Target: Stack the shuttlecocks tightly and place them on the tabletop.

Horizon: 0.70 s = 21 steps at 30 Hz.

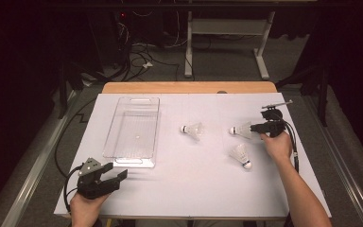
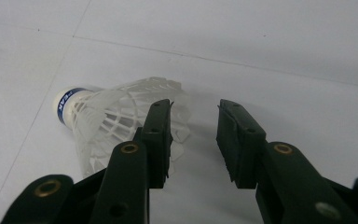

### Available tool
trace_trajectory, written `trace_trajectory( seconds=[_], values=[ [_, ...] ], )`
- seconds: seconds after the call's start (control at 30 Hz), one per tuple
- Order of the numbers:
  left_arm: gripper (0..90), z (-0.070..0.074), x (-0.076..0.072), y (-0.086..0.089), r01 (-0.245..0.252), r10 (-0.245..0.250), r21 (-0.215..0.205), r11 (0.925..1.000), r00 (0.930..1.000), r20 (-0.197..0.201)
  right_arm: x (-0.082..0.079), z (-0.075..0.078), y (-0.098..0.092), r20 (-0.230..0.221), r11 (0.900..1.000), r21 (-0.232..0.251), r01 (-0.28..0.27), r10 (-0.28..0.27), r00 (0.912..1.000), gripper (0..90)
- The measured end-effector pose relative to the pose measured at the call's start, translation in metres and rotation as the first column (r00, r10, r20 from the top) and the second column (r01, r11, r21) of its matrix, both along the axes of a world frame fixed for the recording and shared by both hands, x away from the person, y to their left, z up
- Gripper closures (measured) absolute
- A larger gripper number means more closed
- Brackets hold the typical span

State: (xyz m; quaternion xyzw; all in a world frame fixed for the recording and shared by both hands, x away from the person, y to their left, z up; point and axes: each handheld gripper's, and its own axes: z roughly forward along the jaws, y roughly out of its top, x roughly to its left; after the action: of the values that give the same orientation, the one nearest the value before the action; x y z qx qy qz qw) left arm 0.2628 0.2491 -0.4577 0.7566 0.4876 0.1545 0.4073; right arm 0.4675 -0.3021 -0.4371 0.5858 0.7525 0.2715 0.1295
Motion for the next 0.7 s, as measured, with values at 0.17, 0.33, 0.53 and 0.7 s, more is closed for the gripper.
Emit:
trace_trajectory(
  seconds=[0.17,0.33,0.53,0.7],
  values=[
    [34.7,0.0,0.0,0.0,0.0,0.0,-0.001,1.0,1.0,0.002,-0.006,0.002,-0.004,0.013,1.0,0.005,0.008,-0.008,0.9999,65.2],
    [34.7,0.001,-0.001,0.0,-0.001,0.001,-0.004,1.0,1.0,0.004,-0.013,0.008,-0.006,0.033,1.0,-0.002,0.005,-0.005,0.9994,65.5],
    [34.8,0.001,-0.002,0.0,0.001,-0.001,-0.004,1.0,1.0,0.009,-0.023,0.017,-0.006,0.059,1.0,0.004,-0.014,0.014,0.9982,65.7],
    [34.8,0.001,-0.003,0.0,0.0,0.0,-0.006,1.0,1.0,0.01,-0.031,0.022,-0.006,0.08,0.999,0.015,-0.029,0.028,0.9964,65.6]
  ],
)
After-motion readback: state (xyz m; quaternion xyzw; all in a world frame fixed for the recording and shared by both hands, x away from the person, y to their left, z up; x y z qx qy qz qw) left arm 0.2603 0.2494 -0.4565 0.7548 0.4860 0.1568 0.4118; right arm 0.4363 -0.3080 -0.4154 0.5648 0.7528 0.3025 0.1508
